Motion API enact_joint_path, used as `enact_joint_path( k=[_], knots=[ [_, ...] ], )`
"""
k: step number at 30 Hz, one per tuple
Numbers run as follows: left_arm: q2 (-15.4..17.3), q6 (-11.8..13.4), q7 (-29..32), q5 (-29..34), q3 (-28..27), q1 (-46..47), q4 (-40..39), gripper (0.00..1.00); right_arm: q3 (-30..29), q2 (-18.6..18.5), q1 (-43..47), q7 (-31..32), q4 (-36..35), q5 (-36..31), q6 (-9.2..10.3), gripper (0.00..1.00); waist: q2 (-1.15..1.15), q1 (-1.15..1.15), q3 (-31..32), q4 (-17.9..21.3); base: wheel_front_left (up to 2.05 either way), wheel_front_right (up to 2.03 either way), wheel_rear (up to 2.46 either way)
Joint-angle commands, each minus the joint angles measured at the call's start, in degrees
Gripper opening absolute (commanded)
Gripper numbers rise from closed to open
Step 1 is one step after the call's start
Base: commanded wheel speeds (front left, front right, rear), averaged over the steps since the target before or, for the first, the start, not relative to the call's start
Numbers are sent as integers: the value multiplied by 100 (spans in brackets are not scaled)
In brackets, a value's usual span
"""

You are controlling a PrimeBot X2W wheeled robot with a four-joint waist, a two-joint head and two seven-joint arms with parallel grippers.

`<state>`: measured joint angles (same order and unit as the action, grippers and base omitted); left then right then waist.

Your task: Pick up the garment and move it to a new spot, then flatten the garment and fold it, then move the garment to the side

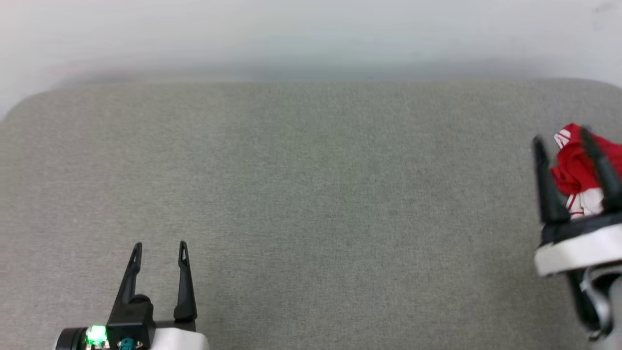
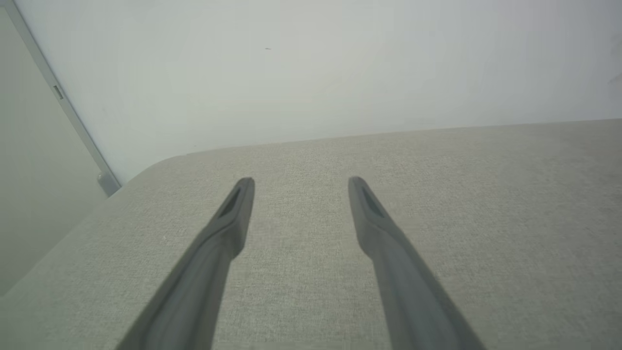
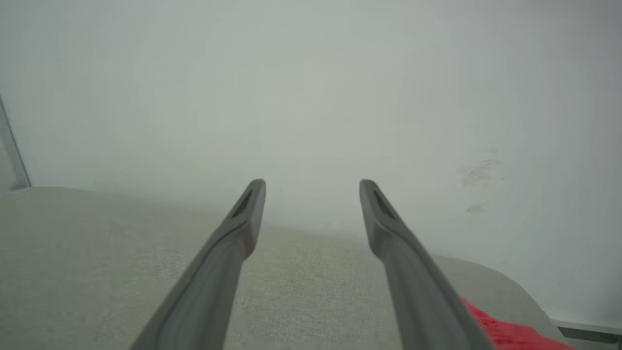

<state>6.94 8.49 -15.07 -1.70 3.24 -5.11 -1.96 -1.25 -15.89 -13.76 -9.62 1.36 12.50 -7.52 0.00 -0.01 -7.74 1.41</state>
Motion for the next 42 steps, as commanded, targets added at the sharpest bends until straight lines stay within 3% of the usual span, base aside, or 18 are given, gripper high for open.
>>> enact_joint_path(
  k=[1, 18, 38, 39, 42],
  knots=[
    [-7, -21, -11, 15, -3, -94, 32, 100, 39, 126, 223, -41, -37, -40, 9, 100, 0, 1, 187, -111, 0, 0, 0],
    [-112, -165, -11, -43, 56, -523, 234, 100, -90, 907, 1948, -309, 114, -275, 7, 100, 0, 1, 835, -319, 0, 0, 0],
    [-155, -385, -11, -56, -47, -562, 336, 100, -158, 1174, 2291, -406, -16, -413, 7, 100, 0, 1, 922, -332, 0, 0, 0],
    [-157, -376, 1, -61, -31, -516, 337, 0, -159, 1146, 2219, -395, 10, -396, 1, 0, 0, 1, 923, -331, 0, 0, 0],
    [-191, -379, 27, -60, -2, -527, 508, 0, -146, 1151, 2234, -392, 179, -398, 0, 0, 0, 2, 923, -333, 0, 0, 0]
  ],
)
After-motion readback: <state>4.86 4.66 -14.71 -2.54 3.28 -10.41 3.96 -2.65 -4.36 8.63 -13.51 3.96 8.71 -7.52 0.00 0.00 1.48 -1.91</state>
